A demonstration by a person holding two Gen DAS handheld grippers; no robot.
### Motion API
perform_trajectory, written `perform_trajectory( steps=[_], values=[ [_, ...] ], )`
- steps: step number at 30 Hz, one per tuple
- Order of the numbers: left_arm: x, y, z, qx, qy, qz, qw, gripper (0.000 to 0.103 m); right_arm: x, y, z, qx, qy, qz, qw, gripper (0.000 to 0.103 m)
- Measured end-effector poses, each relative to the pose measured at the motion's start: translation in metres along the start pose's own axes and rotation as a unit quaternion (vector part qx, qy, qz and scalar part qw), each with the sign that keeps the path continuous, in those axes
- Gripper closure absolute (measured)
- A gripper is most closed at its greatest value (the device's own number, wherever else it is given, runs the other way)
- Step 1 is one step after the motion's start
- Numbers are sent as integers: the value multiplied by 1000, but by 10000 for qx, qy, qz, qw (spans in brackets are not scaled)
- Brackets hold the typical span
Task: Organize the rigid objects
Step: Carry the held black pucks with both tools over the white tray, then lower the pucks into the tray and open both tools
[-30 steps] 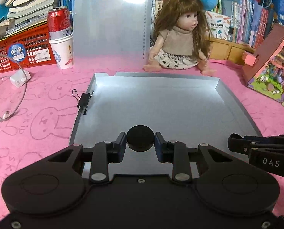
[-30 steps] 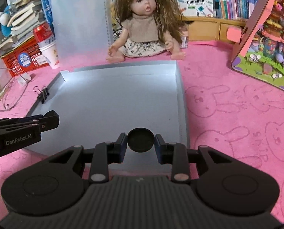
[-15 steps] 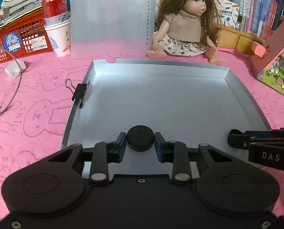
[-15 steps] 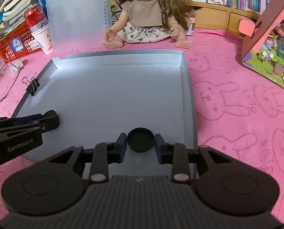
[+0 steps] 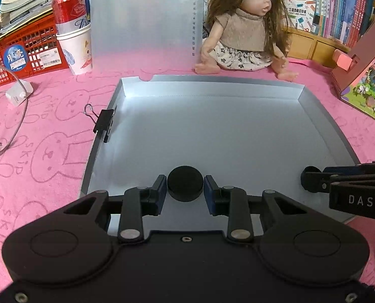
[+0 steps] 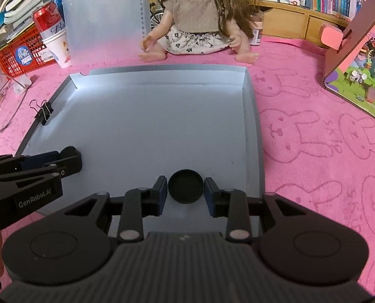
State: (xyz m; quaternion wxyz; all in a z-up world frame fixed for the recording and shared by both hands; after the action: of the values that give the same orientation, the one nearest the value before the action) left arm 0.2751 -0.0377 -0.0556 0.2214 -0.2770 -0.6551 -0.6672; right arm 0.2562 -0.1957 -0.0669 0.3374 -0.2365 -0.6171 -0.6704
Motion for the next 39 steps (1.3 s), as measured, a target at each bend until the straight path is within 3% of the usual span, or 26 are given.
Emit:
perform_trajectory(
  steps=[1,8,10,16,26,39],
  values=[
    [1,1,0,-12,16,-29,10000,60,1,0,0,-4,15,-44,10000,47],
    [21,10,-1,-42,-27,-331,9994,42,22,8,2,79,22,-472,9988,37],
    [29,11,-1,-46,-68,-446,9990,32,31,10,2,77,77,-661,9978,31],
    [57,7,-1,-105,-152,-807,9966,21,60,10,3,95,153,-1209,9925,17],
    [96,-25,-6,-262,-393,-1206,9916,17,96,-12,1,261,100,-2012,9791,10],
    [133,-71,2,-124,-234,-1625,9864,17,122,-55,12,366,291,-2598,9645,2]
  ],
)
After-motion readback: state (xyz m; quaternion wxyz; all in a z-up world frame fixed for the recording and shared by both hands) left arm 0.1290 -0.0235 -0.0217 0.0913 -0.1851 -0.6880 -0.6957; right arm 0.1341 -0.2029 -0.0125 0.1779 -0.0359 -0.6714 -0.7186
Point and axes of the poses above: each gripper's, at about its wrist camera, not at the fingertips, and x roughly against the way its jaws point, z to its left, y to its top, the point moved 10 cm from there along -x, roughly the way its jaws point, and after that the axes turned 8 degrees about -z, right-handed, at the moved point
